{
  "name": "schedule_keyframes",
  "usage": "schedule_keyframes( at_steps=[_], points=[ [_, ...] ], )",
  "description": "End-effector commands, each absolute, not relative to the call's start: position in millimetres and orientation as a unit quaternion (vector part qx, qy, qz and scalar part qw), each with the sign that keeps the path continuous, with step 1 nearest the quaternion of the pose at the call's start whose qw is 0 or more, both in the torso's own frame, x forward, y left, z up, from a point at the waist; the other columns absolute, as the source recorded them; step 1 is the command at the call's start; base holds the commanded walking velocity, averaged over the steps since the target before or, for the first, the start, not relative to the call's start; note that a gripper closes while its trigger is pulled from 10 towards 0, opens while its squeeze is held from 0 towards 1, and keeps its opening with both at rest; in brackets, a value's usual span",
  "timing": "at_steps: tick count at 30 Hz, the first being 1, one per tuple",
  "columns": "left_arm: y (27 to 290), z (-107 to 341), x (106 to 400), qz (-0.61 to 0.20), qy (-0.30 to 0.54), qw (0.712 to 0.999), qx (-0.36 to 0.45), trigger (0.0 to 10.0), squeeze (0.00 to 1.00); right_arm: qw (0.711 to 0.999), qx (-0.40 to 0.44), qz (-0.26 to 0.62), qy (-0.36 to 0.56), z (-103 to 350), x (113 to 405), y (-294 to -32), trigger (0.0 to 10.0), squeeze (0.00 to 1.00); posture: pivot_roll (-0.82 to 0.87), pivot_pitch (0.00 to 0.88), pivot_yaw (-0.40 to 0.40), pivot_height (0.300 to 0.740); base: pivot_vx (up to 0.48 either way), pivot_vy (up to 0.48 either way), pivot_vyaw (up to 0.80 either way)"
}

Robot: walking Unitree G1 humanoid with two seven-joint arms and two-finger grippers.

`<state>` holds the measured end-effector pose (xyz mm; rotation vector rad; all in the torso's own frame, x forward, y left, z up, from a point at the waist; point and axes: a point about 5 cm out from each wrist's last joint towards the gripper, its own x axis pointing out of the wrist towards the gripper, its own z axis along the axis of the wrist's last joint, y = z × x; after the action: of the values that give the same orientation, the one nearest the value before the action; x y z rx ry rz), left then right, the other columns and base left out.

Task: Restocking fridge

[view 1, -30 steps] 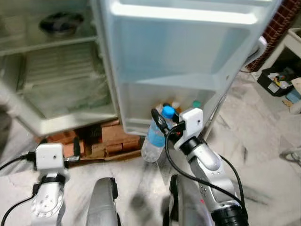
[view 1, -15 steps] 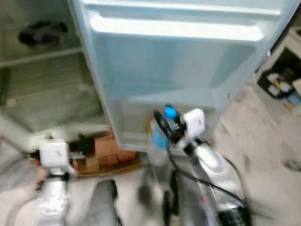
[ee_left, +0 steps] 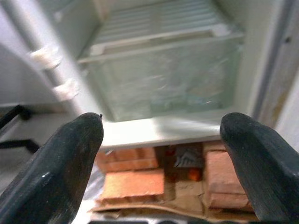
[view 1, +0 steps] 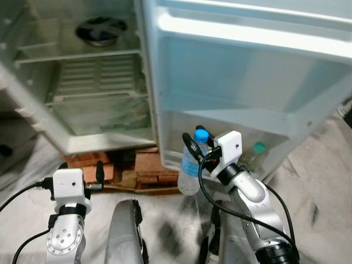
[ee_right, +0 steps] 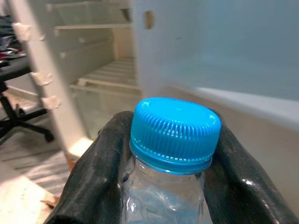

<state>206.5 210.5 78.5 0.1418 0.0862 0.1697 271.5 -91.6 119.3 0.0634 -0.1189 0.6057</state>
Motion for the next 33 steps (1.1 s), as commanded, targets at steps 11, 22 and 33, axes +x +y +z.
schedule_keyframes(
  at_steps=[11,22,33],
  points=[
    [215,78,203,0.095,0.048,0.991,0.081,10.0,0.0,0.955,0.041,0.284,-0.079,127,276,-90,10.0,0.0,0.03,0.138,0.002,0.575,0.0,0.0,0.29],
    [216,77,202,0.094,0.049,0.991,0.086,10.0,0.0,0.952,0.039,0.292,-0.08,127,279,-83,10.0,0.0,0.04,0.13,0.004,0.525,0.0,0.0,0.0],
    [221,78,200,0.099,0.055,0.99,0.085,10.0,0.0,0.947,0.031,0.301,-0.106,134,285,-73,10.0,0.0,0.04,0.17,0.03,0.495,0.0,0.0,0.0]
  ],
)
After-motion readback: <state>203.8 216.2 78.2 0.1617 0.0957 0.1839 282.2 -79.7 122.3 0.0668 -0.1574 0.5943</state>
